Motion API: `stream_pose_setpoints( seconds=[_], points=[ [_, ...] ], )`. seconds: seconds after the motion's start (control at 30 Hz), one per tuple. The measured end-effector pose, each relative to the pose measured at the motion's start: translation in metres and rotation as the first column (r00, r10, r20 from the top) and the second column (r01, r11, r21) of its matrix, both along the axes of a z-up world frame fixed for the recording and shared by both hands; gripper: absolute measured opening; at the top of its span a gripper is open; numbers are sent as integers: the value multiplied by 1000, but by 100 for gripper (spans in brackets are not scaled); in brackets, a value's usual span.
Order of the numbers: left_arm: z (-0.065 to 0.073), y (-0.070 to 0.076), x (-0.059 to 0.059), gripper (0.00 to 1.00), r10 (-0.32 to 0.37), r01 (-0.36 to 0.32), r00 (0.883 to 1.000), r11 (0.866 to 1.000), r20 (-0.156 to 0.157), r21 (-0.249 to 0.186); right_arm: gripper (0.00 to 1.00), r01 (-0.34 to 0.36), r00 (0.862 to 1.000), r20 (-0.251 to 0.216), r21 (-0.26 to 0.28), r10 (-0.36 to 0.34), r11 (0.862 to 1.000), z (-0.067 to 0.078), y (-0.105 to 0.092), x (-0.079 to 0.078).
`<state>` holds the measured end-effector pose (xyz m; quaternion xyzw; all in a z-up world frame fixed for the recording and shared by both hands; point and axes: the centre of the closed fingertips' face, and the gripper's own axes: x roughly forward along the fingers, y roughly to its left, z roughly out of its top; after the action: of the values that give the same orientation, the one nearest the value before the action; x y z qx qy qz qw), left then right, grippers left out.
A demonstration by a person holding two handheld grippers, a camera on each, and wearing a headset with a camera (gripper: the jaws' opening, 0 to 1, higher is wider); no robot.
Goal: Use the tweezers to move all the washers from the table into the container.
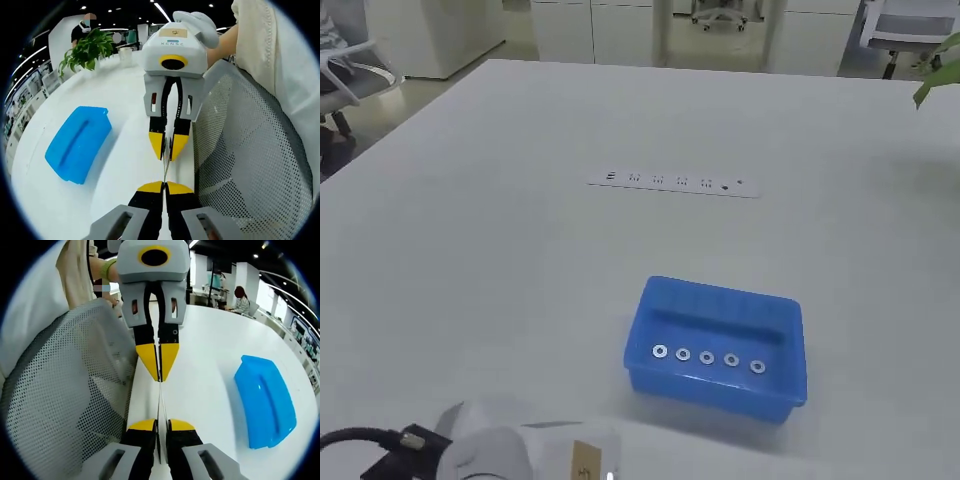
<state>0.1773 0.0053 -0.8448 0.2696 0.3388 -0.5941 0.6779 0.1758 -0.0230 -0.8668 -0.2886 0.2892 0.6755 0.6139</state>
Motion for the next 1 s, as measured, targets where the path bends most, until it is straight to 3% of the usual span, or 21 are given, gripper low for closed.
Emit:
stream_pose_setpoints(
  seconds=[0.27,0.63,1.0],
  points=[
    [-14,6,0,0,-2,3,1000,999,-17,34,5,11,1000,-29,27,-10,1000,-6,4,1],
    [-26,8,2,0,-17,19,1000,997,-22,80,5,13,1000,-23,41,-12,999,-11,5,3],
    [-34,9,0,0,3,4,998,994,-65,113,6,21,999,-29,38,-20,999,-13,7,2]
  ],
)
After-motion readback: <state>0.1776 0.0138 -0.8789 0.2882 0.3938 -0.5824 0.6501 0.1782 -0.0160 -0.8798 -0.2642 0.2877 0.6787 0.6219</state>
